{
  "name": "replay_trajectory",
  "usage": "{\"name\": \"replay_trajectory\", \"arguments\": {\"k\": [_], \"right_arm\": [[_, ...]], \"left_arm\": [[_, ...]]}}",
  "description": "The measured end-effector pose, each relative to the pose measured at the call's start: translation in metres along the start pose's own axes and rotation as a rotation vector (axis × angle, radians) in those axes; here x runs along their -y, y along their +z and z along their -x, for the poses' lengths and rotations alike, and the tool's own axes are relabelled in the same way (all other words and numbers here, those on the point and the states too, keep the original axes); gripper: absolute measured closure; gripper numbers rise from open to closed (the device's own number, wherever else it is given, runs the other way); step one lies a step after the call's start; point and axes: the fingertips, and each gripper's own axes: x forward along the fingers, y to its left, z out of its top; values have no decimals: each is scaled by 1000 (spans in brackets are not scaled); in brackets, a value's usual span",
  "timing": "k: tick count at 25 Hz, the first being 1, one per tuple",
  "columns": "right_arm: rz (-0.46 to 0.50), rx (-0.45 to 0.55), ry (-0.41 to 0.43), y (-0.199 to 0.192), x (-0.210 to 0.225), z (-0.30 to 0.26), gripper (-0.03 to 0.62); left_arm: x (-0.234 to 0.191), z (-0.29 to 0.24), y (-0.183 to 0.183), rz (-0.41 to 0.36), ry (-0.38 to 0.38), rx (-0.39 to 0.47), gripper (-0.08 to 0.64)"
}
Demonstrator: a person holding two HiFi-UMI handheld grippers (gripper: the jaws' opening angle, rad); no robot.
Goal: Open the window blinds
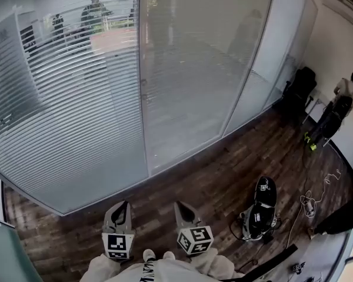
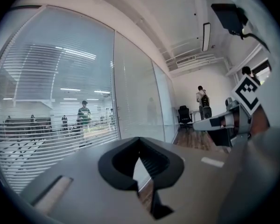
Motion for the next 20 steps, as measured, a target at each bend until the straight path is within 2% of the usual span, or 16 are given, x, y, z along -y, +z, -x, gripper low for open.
{"name": "replay_trajectory", "arguments": {"k": [20], "right_arm": [[12, -29, 27, 0, 0, -15, 592]], "left_arm": [[-8, -10, -5, 16, 21, -16, 560]]}}
